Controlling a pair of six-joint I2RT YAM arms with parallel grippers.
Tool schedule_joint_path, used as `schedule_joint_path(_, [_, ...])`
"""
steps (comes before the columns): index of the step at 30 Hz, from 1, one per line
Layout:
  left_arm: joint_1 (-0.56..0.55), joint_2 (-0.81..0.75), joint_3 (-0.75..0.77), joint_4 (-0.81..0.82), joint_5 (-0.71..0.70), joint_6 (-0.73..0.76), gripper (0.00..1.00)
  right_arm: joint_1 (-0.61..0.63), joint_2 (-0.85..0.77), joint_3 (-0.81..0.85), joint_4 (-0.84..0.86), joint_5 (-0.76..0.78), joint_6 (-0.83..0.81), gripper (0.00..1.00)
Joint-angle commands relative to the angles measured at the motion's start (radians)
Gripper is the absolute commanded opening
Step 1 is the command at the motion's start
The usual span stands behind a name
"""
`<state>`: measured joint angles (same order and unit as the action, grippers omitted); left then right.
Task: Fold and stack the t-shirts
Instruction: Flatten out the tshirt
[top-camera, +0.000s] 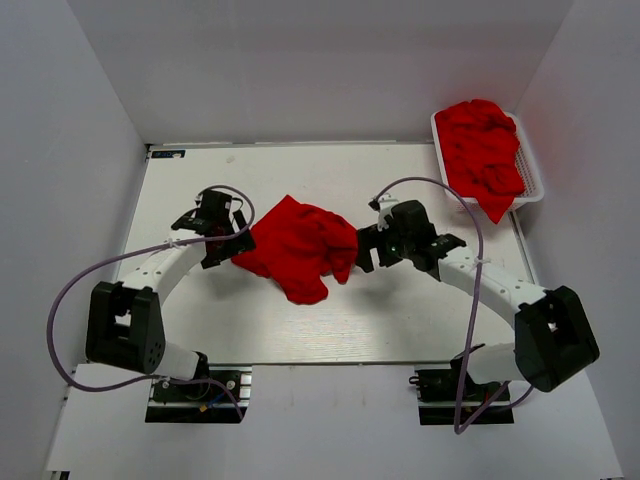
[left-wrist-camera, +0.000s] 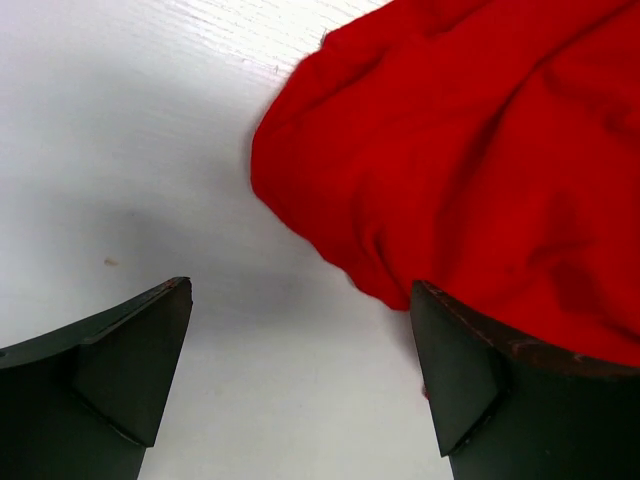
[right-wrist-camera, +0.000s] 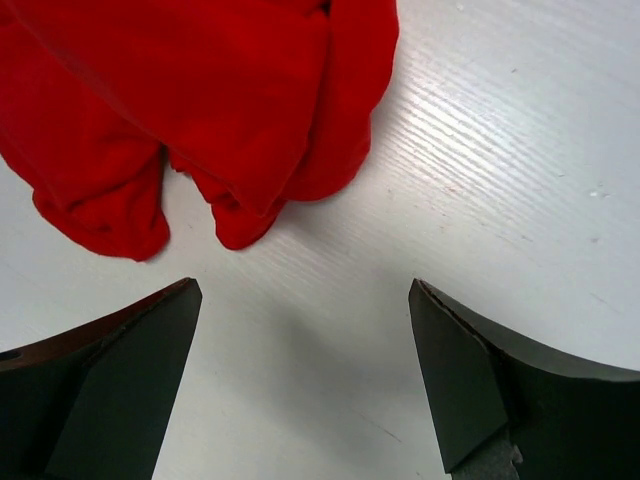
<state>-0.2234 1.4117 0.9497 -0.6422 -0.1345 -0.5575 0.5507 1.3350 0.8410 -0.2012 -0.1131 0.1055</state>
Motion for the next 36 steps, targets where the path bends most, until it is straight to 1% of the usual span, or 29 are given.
schedule_joint_path(1, [0.007, 0.045, -0.014, 0.098, 0.004, -0.018, 1.00, 0.009, 0.047, -0.036, 0.166, -0.031, 0.066, 0.90])
schedule_joint_path(2, [-0.007, 0.064, -0.005, 0.098, -0.016, -0.018, 1.00, 0.015, 0.058, -0.048, 0.221, -0.036, 0.089, 0.90])
schedule_joint_path(6, [-0.007, 0.131, 0.009, 0.061, -0.054, -0.030, 1.00, 0.029, 0.142, -0.045, 0.312, -0.019, 0.109, 0.90])
schedule_joint_path(7, [-0.007, 0.132, 0.009, 0.061, -0.054, -0.030, 0.96, 0.031, 0.157, -0.030, 0.316, -0.013, 0.108, 0.90])
schedule_joint_path(8, [0.002, 0.142, -0.005, 0.076, -0.054, -0.030, 0.96, 0.034, 0.170, -0.023, 0.318, -0.005, 0.102, 0.90])
schedule_joint_path(9, [0.002, 0.142, -0.020, 0.090, -0.044, -0.030, 0.94, 0.037, 0.208, 0.001, 0.318, 0.001, 0.097, 0.90])
schedule_joint_path(11, [0.002, 0.153, -0.020, 0.125, -0.043, -0.030, 0.91, 0.043, 0.231, 0.006, 0.332, 0.018, 0.094, 0.90])
schedule_joint_path(12, [-0.007, 0.165, -0.029, 0.137, -0.043, -0.030, 0.91, 0.049, 0.257, 0.012, 0.336, 0.030, 0.097, 0.90])
schedule_joint_path(16, [-0.007, 0.214, -0.029, 0.214, 0.012, -0.021, 0.88, 0.057, 0.299, 0.013, 0.390, 0.059, 0.112, 0.89])
schedule_joint_path(17, [-0.007, 0.239, -0.029, 0.248, 0.024, -0.010, 0.83, 0.055, 0.308, 0.017, 0.398, 0.058, 0.114, 0.89])
schedule_joint_path(18, [-0.007, 0.251, -0.029, 0.262, 0.033, -0.001, 0.81, 0.058, 0.325, 0.020, 0.413, 0.058, 0.112, 0.87])
schedule_joint_path(19, [-0.007, 0.262, -0.029, 0.271, 0.048, -0.001, 0.75, 0.061, 0.332, 0.026, 0.414, 0.062, 0.112, 0.84])
schedule_joint_path(20, [-0.007, 0.273, -0.019, 0.286, 0.049, 0.008, 0.70, 0.061, 0.339, 0.029, 0.421, 0.059, 0.114, 0.84])
schedule_joint_path(21, [-0.007, 0.283, -0.019, 0.297, 0.061, 0.021, 0.58, 0.063, 0.349, 0.029, 0.443, 0.061, 0.117, 0.81])
schedule_joint_path(22, [-0.007, 0.297, -0.019, 0.312, 0.079, 0.031, 0.49, 0.064, 0.351, 0.027, 0.456, 0.064, 0.114, 0.76])
schedule_joint_path(23, [-0.007, 0.297, -0.019, 0.343, 0.079, 0.040, 0.41, 0.066, 0.352, 0.020, 0.477, 0.058, 0.112, 0.66])
schedule_joint_path(24, [-0.007, 0.308, -0.019, 0.354, 0.096, 0.051, 0.12, 0.061, 0.352, 0.018, 0.508, 0.049, 0.111, 0.57])
schedule_joint_path(25, [-0.007, 0.308, -0.008, 0.354, 0.096, 0.051, 0.00, 0.064, 0.351, 0.015, 0.523, 0.044, 0.111, 0.38])
schedule_joint_path(28, [-0.007, 0.299, 0.003, 0.354, 0.105, 0.079, 0.00, 0.063, 0.323, 0.012, 0.549, 0.053, 0.099, 0.09])
schedule_joint_path(29, [-0.007, 0.259, 0.012, 0.363, 0.105, 0.094, 0.00, 0.060, 0.300, 0.016, 0.546, 0.081, 0.094, 0.00])
schedule_joint_path(31, [-0.007, 0.202, 0.024, 0.374, 0.085, 0.110, 0.00, 0.058, 0.282, 0.046, 0.468, 0.145, 0.098, 0.00])
schedule_joint_path(32, [-0.007, 0.170, 0.024, 0.374, 0.085, 0.123, 0.00, 0.058, 0.253, 0.091, 0.435, 0.206, 0.099, 0.00])
schedule_joint_path(33, [-0.007, 0.105, 0.040, 0.374, 0.060, 0.123, 0.00, 0.058, 0.241, 0.104, 0.375, 0.283, 0.096, 0.00])
schedule_joint_path(34, [-0.007, 0.071, 0.064, 0.374, 0.043, 0.136, 0.00, 0.058, 0.227, 0.112, 0.349, 0.356, 0.099, 0.00])
schedule_joint_path(35, [0.002, 0.040, 0.078, 0.360, 0.023, 0.145, 0.00, 0.055, 0.177, 0.118, 0.304, 0.396, 0.091, 0.00])
schedule_joint_path(36, [0.002, 0.009, 0.090, 0.346, -0.012, 0.145, 0.00, 0.052, 0.159, 0.134, 0.258, 0.485, 0.091, 0.00])
